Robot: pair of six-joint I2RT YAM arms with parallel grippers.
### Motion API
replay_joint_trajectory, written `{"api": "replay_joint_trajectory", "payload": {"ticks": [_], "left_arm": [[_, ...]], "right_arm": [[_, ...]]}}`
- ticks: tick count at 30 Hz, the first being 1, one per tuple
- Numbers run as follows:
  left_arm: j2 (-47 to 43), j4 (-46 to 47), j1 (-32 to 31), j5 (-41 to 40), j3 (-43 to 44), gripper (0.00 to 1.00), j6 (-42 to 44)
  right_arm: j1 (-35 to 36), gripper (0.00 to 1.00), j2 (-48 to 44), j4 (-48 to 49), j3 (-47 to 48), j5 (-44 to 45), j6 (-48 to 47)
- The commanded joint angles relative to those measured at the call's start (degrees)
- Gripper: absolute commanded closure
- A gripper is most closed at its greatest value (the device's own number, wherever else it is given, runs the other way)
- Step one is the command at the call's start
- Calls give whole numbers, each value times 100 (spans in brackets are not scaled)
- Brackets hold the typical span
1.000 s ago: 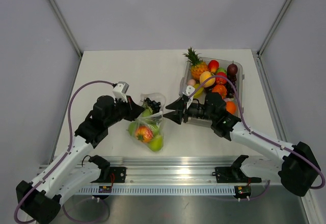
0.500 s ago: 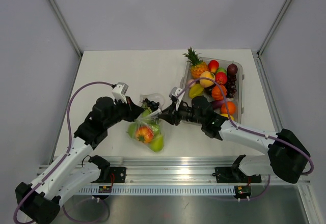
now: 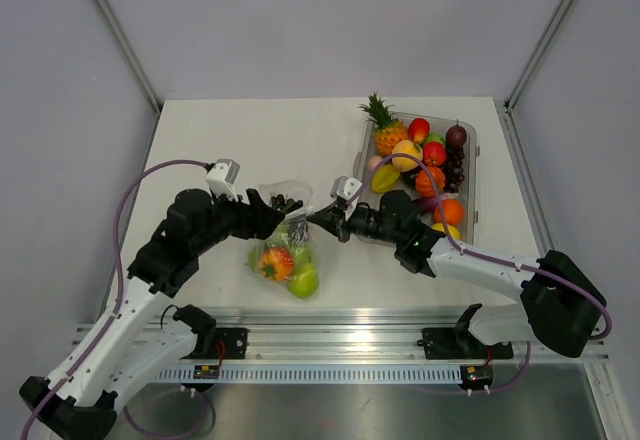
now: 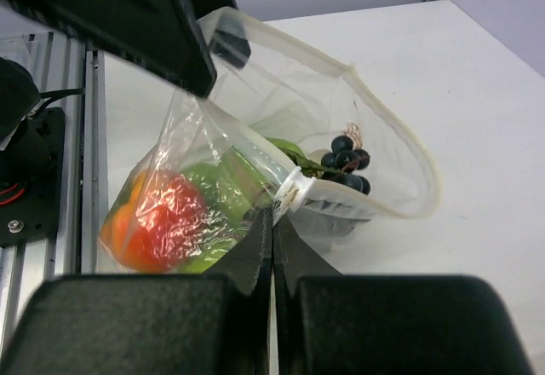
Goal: Place the food in the zip-top bag and seal the zipper
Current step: Adjust the zipper food storage bag at the center of the board.
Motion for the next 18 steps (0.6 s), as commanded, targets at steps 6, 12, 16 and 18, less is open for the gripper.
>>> {"api": "replay_joint_trajectory", "payload": {"ticks": [6, 12, 16, 18], "left_arm": [[115, -958, -28, -466, 1192, 21, 124], [167, -958, -28, -344, 1658, 27, 518], [518, -695, -28, 559, 1904, 31, 1151], [642, -414, -28, 859, 1992, 32, 1485]], "right_arm": [[51, 100, -135, 442, 425, -799, -857], [51, 100, -188, 64, 522, -1046, -1059], [51, 100, -284, -209, 610, -1186, -1182], [51, 100, -346, -358, 645, -1283, -1209]]}}
